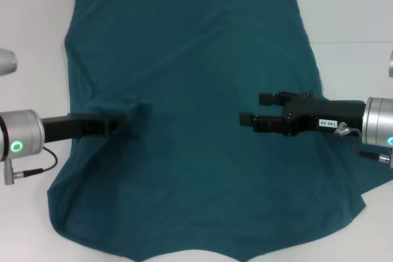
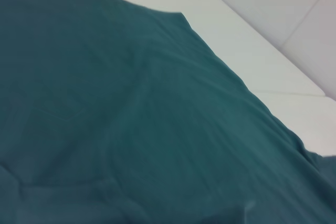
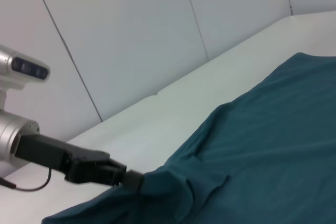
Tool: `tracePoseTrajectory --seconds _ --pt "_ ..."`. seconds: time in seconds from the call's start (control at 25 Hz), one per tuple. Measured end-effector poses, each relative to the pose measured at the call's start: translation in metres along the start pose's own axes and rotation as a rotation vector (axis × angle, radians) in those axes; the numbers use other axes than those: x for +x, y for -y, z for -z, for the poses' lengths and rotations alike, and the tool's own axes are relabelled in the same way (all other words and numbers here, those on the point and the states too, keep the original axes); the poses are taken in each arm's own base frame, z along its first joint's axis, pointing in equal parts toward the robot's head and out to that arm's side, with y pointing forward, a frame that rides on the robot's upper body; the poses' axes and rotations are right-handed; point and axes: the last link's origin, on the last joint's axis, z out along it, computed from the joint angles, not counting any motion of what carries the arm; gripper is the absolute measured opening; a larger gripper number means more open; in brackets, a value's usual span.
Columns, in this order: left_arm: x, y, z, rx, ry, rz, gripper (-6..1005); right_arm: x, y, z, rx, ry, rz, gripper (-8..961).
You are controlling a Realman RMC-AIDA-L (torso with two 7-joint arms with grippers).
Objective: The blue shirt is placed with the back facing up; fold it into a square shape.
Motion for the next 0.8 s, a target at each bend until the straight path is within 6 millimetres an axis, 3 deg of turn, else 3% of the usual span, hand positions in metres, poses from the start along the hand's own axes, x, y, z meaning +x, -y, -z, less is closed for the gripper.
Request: tracePoseTrajectory --seconds 0.4,0.8 --pt "-0.015 -0.017 -0.012 -0.123 0.046 0.055 42 -0.001 0.004 0.002 0.019 0.004 -0.003 917" --pt "-0.004 -0.024 -0.005 -0.196 -0.035 0.062 224 -0.002 0.012 0.013 0.05 0.02 -0.056 916"
